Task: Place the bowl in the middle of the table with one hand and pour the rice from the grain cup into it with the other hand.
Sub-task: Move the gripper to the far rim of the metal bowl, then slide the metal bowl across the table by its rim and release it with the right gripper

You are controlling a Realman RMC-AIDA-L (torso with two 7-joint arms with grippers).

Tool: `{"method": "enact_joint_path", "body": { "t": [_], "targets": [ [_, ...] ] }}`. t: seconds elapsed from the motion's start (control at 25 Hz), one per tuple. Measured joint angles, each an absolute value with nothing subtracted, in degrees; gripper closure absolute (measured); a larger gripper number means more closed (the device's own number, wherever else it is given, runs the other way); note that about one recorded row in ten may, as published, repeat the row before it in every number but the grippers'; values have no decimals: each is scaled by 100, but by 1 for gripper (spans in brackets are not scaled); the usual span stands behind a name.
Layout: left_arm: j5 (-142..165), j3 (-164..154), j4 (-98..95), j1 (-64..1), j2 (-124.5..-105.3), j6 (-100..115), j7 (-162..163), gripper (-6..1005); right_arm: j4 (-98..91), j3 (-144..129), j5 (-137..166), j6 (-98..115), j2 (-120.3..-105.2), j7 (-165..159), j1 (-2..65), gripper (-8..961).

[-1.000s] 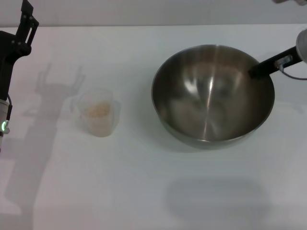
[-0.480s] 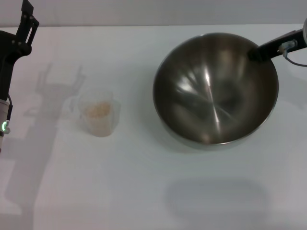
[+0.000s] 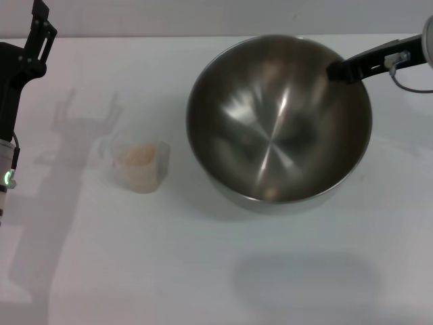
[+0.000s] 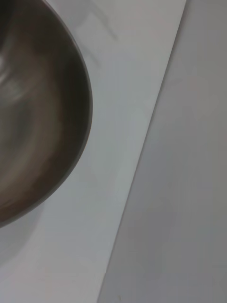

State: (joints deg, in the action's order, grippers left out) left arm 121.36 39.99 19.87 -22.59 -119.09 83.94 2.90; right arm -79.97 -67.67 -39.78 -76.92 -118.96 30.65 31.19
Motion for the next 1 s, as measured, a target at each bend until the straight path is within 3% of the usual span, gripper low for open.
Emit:
{"method": "enact_joint_path", "body": {
  "t": [1.0],
  "targets": [
    [12137,3981,2003,-2197,-11909,8393,290,155,-6361,-6931,-4428,-7152,-11901,3415,3584,907]
  ]
}}
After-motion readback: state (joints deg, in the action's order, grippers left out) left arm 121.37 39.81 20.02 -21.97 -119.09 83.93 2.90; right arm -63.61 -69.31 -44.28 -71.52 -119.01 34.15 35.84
